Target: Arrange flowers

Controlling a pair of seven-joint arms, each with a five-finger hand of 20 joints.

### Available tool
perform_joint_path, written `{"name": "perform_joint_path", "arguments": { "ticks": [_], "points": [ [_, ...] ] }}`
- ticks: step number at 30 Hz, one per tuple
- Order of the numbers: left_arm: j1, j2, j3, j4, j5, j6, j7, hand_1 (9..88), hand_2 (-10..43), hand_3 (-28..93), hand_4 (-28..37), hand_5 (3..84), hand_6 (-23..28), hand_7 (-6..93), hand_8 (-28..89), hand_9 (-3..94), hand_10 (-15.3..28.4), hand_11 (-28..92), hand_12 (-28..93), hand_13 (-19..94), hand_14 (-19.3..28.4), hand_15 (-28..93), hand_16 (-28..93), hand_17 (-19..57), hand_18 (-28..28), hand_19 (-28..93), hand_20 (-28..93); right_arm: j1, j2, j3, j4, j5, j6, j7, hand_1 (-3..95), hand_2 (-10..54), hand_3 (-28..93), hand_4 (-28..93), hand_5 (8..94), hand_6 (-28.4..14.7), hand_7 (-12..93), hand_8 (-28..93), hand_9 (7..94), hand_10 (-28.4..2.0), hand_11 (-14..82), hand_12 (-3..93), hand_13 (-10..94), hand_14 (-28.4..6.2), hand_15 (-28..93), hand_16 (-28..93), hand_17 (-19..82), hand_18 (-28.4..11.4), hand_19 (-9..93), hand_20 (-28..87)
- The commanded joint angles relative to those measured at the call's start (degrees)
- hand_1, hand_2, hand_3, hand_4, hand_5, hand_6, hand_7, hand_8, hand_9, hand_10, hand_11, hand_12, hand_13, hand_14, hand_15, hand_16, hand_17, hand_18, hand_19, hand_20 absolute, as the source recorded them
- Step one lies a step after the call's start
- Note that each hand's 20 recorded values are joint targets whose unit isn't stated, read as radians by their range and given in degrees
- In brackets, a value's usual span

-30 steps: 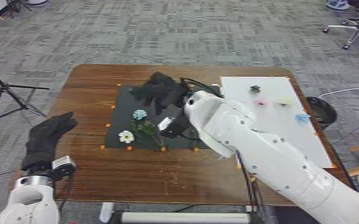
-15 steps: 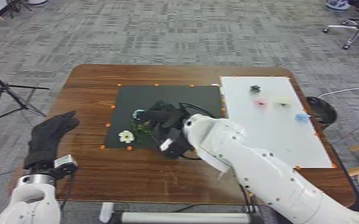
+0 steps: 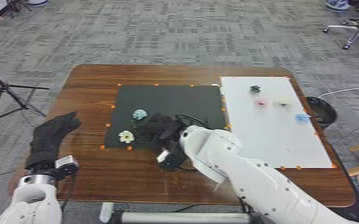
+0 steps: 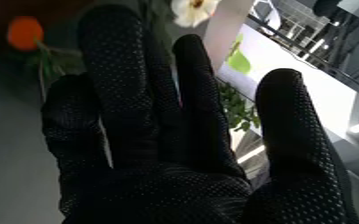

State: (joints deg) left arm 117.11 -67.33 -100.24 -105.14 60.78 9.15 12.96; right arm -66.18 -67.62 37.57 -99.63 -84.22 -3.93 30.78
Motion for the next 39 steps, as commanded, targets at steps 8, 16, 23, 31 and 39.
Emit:
{"name": "perform_joint_path", "arguments": {
  "ticks": [8, 16, 23, 31, 39],
  "points": [
    [-0.01, -0.47, 0.10, 0.14, 0.11, -0.93, -0.15, 27.2, 5.5, 69, -28.0, 55.8, -0.1, 17.4, -8, 53.1, 14.6, 25, 15, 42, 17.5, 24, 1, 8.4, 11.5, 10, 19, 0.96, -1.12, -1.94, 1.16, -2.29, -0.38, -1.74, 31.3, 14.3, 47, -9, 60.2, -6.0, 10, -5, 61.2, -16.2, 7.7, 11.4, 71, -15.6, 53, 33, 35, -24.0, 81, 57],
    [0.02, -0.53, 0.14, -0.04, 0.13, -0.72, -0.20, 27.2, 5.5, 69, -28.1, 55.7, -0.1, 17.4, -8, 53.1, 14.6, 25, 15, 42, 17.5, 24, 1, 8.4, 11.5, 10, 19, 4.67, 1.86, -3.52, 0.86, -2.14, -1.90, -2.33, 31.3, 14.3, 47, -9, 59.9, -6.0, 10, -5, 61.0, -16.3, 7.7, 11.2, 71, -15.7, 53, 32, 35, -24.1, 81, 57],
    [0.27, -0.30, -0.11, -0.33, -0.09, -0.08, -0.03, 27.2, 5.5, 69, -28.1, 55.7, -0.2, 17.4, -8, 53.1, 14.6, 25, 15, 42, 17.4, 24, 1, 8.4, 11.4, 10, 19, 6.81, 3.96, -4.72, -0.03, -1.65, -2.47, -2.03, 31.2, 14.2, 47, -9, 59.9, -6.0, 10, -5, 60.8, -16.3, 7.7, 11.2, 71, -15.8, 54, 32, 35, -24.1, 81, 57],
    [0.67, -0.07, -0.43, -0.78, 0.03, 0.14, -0.13, 27.2, 5.5, 69, -28.0, 55.6, -0.2, 17.5, -8, 53.1, 14.6, 25, 15, 42, 17.4, 24, 1, 8.3, 11.4, 10, 19, 8.27, 4.22, -6.05, -1.78, -3.22, -2.33, -1.96, 31.1, 14.1, 47, -9, 59.9, -6.1, 10, -5, 60.9, -16.3, 7.7, 11.3, 71, -15.8, 54, 32, 35, -24.3, 81, 57],
    [1.41, 0.53, -0.99, -1.55, -0.11, 0.91, -0.32, 27.2, 5.4, 69, -28.0, 55.8, -0.3, 17.5, -8, 53.1, 14.6, 25, 15, 42, 17.4, 24, 1, 8.3, 11.5, 10, 19, 10.64, 5.50, -9.09, -6.02, -8.54, -5.30, -1.39, 32.5, 14.2, 45, -9, 60.4, -6.4, 9, -5, 61.0, -16.7, 7.7, 11.3, 78, -13.2, 56, 31, 41, -24.8, 88, 57]
  ]
}}
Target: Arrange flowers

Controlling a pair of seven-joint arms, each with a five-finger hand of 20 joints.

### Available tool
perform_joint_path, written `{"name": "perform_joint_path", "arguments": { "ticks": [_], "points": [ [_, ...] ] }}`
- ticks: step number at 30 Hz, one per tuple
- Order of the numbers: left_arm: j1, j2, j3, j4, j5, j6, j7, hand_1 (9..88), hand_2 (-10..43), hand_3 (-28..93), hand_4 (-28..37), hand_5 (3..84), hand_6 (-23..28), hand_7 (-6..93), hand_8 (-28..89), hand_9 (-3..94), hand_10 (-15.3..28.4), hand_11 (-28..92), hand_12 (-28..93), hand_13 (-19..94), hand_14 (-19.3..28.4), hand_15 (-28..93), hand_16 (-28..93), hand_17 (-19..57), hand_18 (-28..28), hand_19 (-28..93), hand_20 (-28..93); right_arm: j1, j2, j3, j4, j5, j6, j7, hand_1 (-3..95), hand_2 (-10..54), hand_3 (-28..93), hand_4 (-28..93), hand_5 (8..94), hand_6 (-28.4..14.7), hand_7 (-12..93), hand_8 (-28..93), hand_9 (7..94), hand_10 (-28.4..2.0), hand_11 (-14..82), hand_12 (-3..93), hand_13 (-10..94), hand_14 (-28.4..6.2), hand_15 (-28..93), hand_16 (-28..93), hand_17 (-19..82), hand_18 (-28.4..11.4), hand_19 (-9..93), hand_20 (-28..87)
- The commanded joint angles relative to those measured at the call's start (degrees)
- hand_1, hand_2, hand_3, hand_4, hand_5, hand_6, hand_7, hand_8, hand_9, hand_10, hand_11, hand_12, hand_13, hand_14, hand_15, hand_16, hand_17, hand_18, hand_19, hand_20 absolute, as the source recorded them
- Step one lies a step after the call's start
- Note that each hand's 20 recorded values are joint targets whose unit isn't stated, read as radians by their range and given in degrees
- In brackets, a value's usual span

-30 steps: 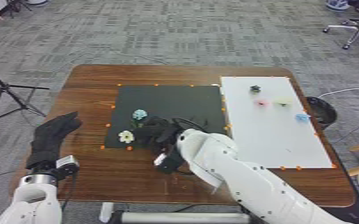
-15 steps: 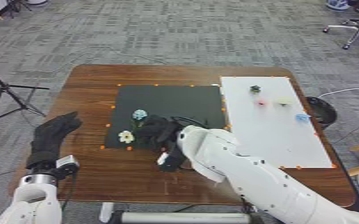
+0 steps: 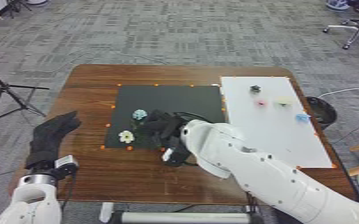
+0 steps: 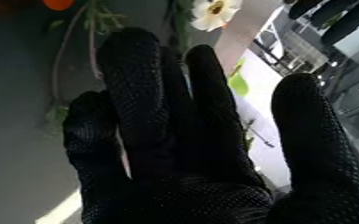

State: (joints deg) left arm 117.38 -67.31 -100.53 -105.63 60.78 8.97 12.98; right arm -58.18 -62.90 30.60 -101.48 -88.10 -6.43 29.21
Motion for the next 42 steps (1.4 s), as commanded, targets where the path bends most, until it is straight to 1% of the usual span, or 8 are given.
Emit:
{"name": "perform_joint_path", "arguments": {
  "ticks": [1, 4, 7, 8, 14, 18, 24, 42],
  "points": [
    [1.28, 0.53, -0.73, -1.18, -0.16, 1.22, -0.36, 27.3, 5.4, 69, -28.0, 55.8, -0.3, 17.5, -8, 53.1, 14.6, 25, 15, 42, 17.4, 24, 1, 8.3, 11.5, 10, 19, 2.78, 0.73, -2.35, -4.55, -5.51, -3.33, 0.08, 32.9, 14.3, 43, -8, 60.9, -6.4, 8, -5, 61.5, -16.6, 7.7, 11.2, 80, -11.7, 57, 31, 43, -24.4, 90, 56],
    [1.34, 0.59, -0.70, -1.19, -0.05, 1.13, -0.33, 27.3, 5.4, 69, -28.0, 55.7, -0.4, 17.5, -8, 53.2, 14.5, 25, 15, 42, 17.5, 24, 1, 8.3, 11.5, 10, 19, 3.24, 0.40, -3.35, -5.16, -7.68, -3.21, -0.14, 33.2, 14.4, 42, -7, 61.8, -6.2, 8, -5, 62.2, -16.7, 7.8, 11.1, 84, -9.5, 57, 31, 47, -23.4, 93, 55],
    [1.26, 0.45, -0.63, -1.11, -0.03, 0.82, -0.21, 27.3, 5.4, 69, -28.0, 55.7, -0.4, 17.6, -8, 53.1, 14.5, 25, 15, 42, 17.4, 24, 1, 8.3, 11.5, 10, 19, 3.21, -0.19, -3.95, -4.95, -9.32, -3.41, -0.22, 32.9, 14.3, 42, -7, 62.7, -5.8, 8, -6, 63.0, -16.1, 7.9, 10.7, 87, -7.5, 57, 31, 52, -22.2, 93, 58],
    [1.05, 0.44, -0.46, -0.97, -0.04, 0.75, -0.14, 27.3, 5.4, 69, -28.0, 55.6, -0.4, 17.6, -8, 53.1, 14.6, 25, 15, 42, 17.4, 24, 1, 8.3, 11.5, 10, 19, 3.05, -0.44, -3.76, -4.75, -9.29, -4.04, -0.06, 32.9, 14.4, 42, -7, 63.0, -5.7, 8, -6, 63.3, -15.9, 7.9, 10.5, 90, -5.9, 58, 30, 55, -21.4, 93, 61],
    [1.06, 0.14, -0.41, -0.93, -0.22, 0.73, 0.17, 27.2, 5.4, 69, -27.9, 55.6, -0.4, 17.6, -8, 53.1, 14.5, 25, 15, 42, 17.4, 24, 1, 8.3, 11.5, 10, 19, 2.23, -1.71, -4.14, -2.06, -11.60, -6.02, 0.24, 32.6, 14.5, 42, -7, 63.3, -5.4, 7, -6, 63.9, -15.4, 7.9, 9.3, 93, -3.7, 61, 30, 60, -20.5, 93, 66],
    [0.48, 0.07, -0.19, -0.61, -0.07, 0.44, -0.14, 27.3, 5.5, 69, -27.9, 55.6, -0.3, 17.5, -8, 53.1, 14.5, 25, 15, 42, 17.5, 24, 1, 8.3, 11.5, 10, 19, 1.24, -3.01, -3.16, 0.20, -12.08, -7.70, 0.67, 32.6, 14.8, 42, -7, 62.9, -5.5, 7, -6, 63.5, -15.3, 7.8, 8.9, 94, -3.4, 62, 30, 61, -20.4, 93, 67],
    [-0.01, -0.16, 0.19, -0.21, -0.02, 0.07, -0.04, 27.3, 5.4, 69, -27.9, 55.7, -0.2, 17.2, -8, 53.0, 14.5, 25, 15, 42, 17.4, 24, 1, 8.3, 11.5, 10, 19, 0.34, -4.16, -2.68, 2.46, -14.27, -7.45, 0.01, 32.3, 15.0, 42, -7, 62.5, -5.4, 7, -6, 62.8, -15.3, 7.8, 8.7, 93, -3.3, 63, 30, 62, -20.4, 93, 68],
    [-0.09, -0.07, 0.25, -0.12, 0.02, -0.21, -0.47, 27.3, 5.3, 69, -28.0, 55.6, -0.1, 17.3, -8, 52.8, 14.5, 25, 15, 42, 17.4, 24, 1, 8.2, 11.5, 10, 19, -0.44, -5.84, -3.08, 2.74, -13.52, -8.58, -0.48, 32.1, 15.2, 43, -7, 62.3, -5.3, 8, -6, 62.7, -14.7, 7.8, 8.7, 93, -3.3, 64, 30, 62, -20.4, 93, 70]
  ]
}}
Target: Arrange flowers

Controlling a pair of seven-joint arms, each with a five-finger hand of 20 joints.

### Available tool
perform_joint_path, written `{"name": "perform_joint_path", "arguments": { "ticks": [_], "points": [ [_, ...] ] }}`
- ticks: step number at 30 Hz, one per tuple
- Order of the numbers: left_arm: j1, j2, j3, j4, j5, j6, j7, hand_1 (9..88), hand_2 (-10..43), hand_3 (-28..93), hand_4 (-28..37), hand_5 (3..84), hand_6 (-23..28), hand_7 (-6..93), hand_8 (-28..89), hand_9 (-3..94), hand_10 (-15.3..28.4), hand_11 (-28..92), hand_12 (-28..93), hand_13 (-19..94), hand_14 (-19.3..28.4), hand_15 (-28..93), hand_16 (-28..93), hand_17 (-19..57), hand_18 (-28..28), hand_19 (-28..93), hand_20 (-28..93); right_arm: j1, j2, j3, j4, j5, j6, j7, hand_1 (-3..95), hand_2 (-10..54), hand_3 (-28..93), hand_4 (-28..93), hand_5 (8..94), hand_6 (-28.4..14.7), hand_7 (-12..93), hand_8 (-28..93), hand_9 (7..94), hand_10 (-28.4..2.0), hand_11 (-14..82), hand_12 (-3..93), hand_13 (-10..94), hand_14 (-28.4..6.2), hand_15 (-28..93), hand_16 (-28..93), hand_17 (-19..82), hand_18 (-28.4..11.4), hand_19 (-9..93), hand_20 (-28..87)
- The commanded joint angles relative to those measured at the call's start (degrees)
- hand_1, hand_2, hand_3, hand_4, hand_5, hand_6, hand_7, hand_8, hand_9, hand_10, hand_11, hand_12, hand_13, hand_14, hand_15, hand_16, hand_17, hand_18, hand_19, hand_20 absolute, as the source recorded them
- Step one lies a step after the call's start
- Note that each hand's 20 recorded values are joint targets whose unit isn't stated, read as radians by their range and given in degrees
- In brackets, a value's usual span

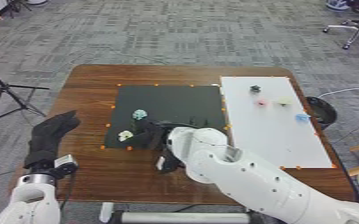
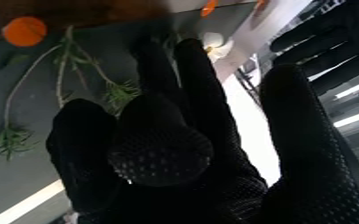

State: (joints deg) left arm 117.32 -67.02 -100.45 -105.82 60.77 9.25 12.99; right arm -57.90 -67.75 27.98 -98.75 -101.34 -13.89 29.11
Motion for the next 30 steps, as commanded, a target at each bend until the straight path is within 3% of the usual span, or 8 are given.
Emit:
{"name": "perform_joint_path", "arguments": {
  "ticks": [1, 11, 23, 30],
  "points": [
    [-0.05, -0.38, 0.17, 0.12, 0.04, -0.50, -0.48, 27.3, 5.3, 69, -28.0, 55.6, -0.1, 17.3, -8, 52.8, 14.5, 25, 15, 42, 17.4, 24, 1, 8.3, 11.5, 10, 19, -0.63, -0.94, -0.47, 0.05, -0.33, -1.02, -0.44, 32.1, 15.3, 43, -7, 62.3, -5.3, 8, -6, 62.8, -14.6, 7.9, 8.7, 93, -3.4, 65, 30, 62, -20.5, 93, 70],
    [-1.10, -0.18, 0.84, 0.64, 0.17, -0.92, -0.60, 27.3, 5.3, 69, -28.0, 55.6, -0.2, 17.1, -8, 52.8, 14.5, 25, 15, 42, 17.4, 24, 1, 8.2, 11.5, 10, 19, -0.87, -2.28, -0.13, 0.91, 0.07, -1.03, -1.87, 32.3, 15.4, 43, -7, 62.3, -5.2, 8, -6, 62.9, -14.6, 7.9, 8.9, 92, -3.6, 65, 30, 61, -20.5, 93, 70],
    [-0.99, -0.55, 0.81, 0.66, -0.08, -0.73, 0.08, 27.2, 5.4, 69, -27.8, 55.6, -0.3, 17.3, -8, 52.9, 14.5, 25, 15, 42, 17.4, 24, 1, 8.2, 11.5, 10, 19, 0.12, -2.99, -0.64, 1.62, -0.01, -0.30, -2.83, 32.2, 15.6, 43, -8, 61.9, -4.9, 8, -6, 62.7, -14.5, 7.9, 9.0, 92, -3.9, 65, 30, 60, -20.5, 93, 70],
    [-0.48, -0.44, 0.55, 0.21, -0.20, -0.16, -0.14, 27.3, 5.4, 69, -27.9, 55.5, -0.3, 17.4, -7, 52.8, 14.5, 25, 15, 42, 17.4, 24, 1, 8.2, 11.5, 10, 19, 2.65, 0.54, 0.94, -0.89, 2.60, -0.91, -2.69, 31.9, 15.7, 44, -8, 61.9, -4.8, 8, -6, 62.7, -14.4, 7.9, 9.0, 91, -3.9, 65, 30, 60, -20.5, 93, 70]
  ]
}}
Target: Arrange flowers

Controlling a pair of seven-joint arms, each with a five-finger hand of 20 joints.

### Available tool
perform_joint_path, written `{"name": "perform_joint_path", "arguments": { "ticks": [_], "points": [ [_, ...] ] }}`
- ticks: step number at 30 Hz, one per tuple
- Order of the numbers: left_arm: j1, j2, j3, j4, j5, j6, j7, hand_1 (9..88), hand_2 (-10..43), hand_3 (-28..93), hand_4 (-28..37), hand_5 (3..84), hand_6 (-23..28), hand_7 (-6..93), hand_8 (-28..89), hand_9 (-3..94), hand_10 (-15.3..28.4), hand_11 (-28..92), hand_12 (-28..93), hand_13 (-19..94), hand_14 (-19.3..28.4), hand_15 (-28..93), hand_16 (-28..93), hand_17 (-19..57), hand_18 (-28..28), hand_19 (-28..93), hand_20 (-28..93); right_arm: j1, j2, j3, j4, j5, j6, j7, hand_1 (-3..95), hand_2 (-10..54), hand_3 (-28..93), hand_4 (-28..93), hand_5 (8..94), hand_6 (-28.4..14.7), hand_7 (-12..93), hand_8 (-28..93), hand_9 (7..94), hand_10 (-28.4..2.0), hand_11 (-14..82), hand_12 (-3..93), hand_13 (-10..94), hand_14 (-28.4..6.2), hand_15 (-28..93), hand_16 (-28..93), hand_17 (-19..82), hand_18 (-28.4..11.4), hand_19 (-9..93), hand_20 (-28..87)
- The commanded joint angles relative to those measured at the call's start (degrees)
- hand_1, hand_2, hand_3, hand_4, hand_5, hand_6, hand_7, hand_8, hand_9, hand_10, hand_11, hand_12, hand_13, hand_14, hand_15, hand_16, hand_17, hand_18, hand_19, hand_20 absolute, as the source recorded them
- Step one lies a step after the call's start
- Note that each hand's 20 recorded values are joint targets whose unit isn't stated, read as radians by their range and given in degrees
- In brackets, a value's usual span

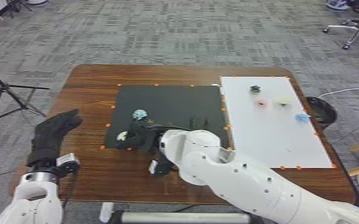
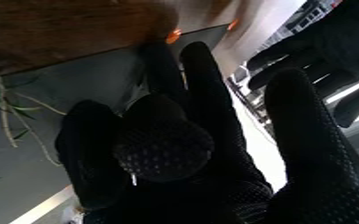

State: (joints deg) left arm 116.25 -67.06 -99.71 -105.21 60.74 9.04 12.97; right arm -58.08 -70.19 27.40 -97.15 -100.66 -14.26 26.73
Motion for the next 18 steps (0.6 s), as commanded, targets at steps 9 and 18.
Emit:
{"name": "perform_joint_path", "arguments": {
  "ticks": [9, 18],
  "points": [
    [1.71, -0.60, -0.65, -0.94, -0.02, -0.22, 0.13, 27.3, 5.4, 69, -28.0, 55.6, -0.2, 17.3, -8, 52.9, 14.6, 25, 15, 42, 17.5, 24, 1, 8.2, 11.5, 10, 19, 3.23, 12.86, 12.17, -16.06, 8.49, 0.80, -2.28, 31.4, 12.8, 44, -7, 63.3, -4.6, 9, -6, 64.2, -14.6, 8.4, 10.0, 91, -4.0, 65, 30, 60, -20.6, 93, 70],
    [3.07, -0.97, -1.91, -1.76, -0.28, 0.88, 0.31, 27.3, 5.4, 69, -27.8, 55.7, -0.2, 17.4, -8, 52.9, 14.5, 25, 15, 42, 17.6, 24, 1, 8.2, 11.6, 10, 19, -10.94, 30.89, 26.90, -20.40, -12.19, 23.56, -10.16, 34.5, -5.8, 61, -9, 61.4, -4.7, 13, -4, 60.9, -17.7, 9.8, 19.3, 66, -15.0, 55, 30, 32, -23.8, 76, 54]
  ]
}}
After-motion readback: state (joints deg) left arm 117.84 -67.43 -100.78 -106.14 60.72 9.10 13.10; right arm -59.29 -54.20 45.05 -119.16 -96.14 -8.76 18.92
